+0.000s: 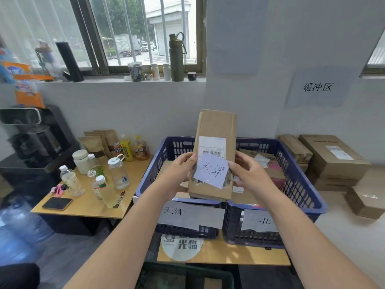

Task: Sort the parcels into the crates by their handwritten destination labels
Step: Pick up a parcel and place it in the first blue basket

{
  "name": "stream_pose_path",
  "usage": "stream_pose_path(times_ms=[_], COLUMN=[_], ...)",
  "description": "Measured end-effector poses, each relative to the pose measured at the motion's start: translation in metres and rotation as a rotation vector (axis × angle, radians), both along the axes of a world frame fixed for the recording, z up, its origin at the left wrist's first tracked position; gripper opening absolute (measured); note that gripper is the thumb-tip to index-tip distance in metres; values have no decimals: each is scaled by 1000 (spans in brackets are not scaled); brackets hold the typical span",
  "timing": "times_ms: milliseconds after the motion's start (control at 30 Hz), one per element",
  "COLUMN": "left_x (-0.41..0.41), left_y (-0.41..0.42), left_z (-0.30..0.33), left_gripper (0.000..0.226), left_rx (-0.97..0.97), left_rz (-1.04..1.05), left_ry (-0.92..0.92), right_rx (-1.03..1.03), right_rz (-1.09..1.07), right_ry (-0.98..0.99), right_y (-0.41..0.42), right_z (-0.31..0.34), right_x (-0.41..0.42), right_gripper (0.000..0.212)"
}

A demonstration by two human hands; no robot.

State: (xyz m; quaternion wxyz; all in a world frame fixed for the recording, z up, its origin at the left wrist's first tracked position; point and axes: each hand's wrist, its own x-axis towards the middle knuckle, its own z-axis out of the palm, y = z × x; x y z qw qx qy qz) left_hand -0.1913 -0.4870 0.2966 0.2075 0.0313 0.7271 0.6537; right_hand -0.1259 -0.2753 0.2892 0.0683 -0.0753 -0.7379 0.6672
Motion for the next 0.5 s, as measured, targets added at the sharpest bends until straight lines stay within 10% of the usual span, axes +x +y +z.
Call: stream_pose_path(times_ms=[500], left_x=[-62], left_y=[35], left_z=[-52], left_gripper=[35], left_rx=[-182], left_rz=[285], left_ry=[231], right_rx=[323], right_rz=[24], right_ry=[7], right_y=[-3], right_z=[-32], right_x=[-98], right_gripper=[58])
